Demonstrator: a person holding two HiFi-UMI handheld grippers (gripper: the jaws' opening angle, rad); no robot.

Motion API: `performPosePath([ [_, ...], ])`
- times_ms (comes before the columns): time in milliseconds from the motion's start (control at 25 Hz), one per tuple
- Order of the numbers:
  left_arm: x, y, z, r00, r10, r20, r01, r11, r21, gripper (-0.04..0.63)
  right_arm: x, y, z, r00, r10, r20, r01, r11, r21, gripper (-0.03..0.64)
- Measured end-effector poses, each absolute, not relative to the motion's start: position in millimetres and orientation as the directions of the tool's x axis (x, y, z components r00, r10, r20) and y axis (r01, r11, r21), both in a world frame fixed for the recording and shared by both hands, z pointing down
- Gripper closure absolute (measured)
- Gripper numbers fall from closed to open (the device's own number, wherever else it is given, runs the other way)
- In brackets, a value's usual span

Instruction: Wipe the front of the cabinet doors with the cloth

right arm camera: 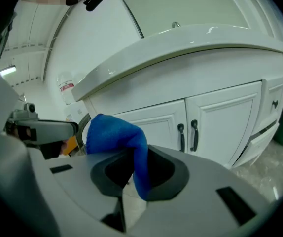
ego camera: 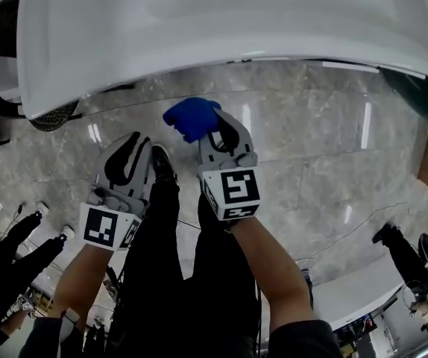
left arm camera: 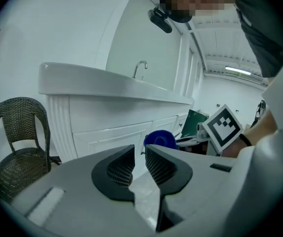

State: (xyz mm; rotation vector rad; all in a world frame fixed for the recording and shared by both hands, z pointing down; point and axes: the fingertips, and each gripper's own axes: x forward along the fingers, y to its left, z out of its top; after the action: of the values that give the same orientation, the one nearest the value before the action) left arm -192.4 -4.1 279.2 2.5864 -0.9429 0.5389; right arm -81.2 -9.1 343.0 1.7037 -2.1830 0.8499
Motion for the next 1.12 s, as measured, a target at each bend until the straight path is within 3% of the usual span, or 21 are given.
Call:
performPosePath([
  [200, -159.8, -3.5, 281.9, 0.697, -0.561, 0.446, -0.688, -0.699, 0.196, 0.526, 3.0, -33.4, 369.1, -0.161, -0.798, 0.58, -0.986, 0.106, -0.127, 0.56],
  [360, -125.3, 11.5, 295.6, 0.714, -0.526, 0.462, -0.664, -0.719, 0.208, 0.526, 58.1, -56.8, 377.9, -0.138, -0.774, 0.618, -0.987, 0.055, -0.151, 0.56],
  [760, -61.0, 33.5, 304.7, 0.76, -0.426, 0.49, -0.584, -0.779, 0.228, 0.526, 70.5, -83.8, 384.5, -0.207, -0.756, 0.621, -0.974, 0.102, -0.2, 0.56],
  [1120, -36.7, 46.1, 305.1, 0.772, -0.392, 0.5, -0.552, -0.804, 0.22, 0.526, 143.6, -78.6, 382.8, -0.126, -0.769, 0.627, -0.984, 0.018, -0.176, 0.56],
])
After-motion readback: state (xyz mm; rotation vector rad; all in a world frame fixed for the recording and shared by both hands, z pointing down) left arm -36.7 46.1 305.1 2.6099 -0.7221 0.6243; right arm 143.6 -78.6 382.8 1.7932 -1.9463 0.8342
